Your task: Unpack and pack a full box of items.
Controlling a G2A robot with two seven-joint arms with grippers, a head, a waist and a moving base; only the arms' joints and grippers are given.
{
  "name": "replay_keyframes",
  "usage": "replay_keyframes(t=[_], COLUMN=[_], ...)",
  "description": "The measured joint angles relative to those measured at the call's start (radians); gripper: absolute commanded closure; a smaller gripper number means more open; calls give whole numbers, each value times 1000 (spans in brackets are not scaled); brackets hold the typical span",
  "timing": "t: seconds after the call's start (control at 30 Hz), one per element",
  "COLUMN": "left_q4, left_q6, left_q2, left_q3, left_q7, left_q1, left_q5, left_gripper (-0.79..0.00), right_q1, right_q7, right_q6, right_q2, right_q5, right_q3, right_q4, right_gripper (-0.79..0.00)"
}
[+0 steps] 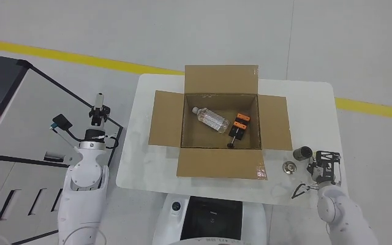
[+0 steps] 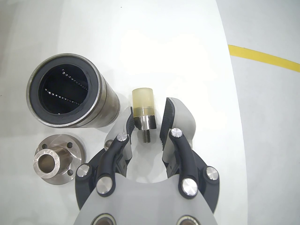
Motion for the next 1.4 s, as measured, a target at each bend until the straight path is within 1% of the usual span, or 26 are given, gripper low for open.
replay_keyframes(t=[0.2,0.4,0.9,1.1,1.4], left_q4=[0,0,0,0,0], left_q6=[0,0,0,0,0], left_q2=[0,0,0,0,0], left_q3=[0,0,0,0,0], left_q7=[0,0,0,0,0], left_q1=[0,0,0,0,0], left_q5=[0,0,0,0,0], left_gripper=[-785,-785,-785,-785,-785], right_q1=[3,-21,-118,-189,-343], right_q7=[-7,-27,-33,-39,-39], right_q6=[-10,-26,-63,-103,-188], right_q2=[-3,-4,-2,0,-2], right_q5=[-7,1,35,77,135], right_q3=[1,20,119,198,320], right_q4=[1,-26,-140,-257,-521], right_gripper=[0,0,0,0,0])
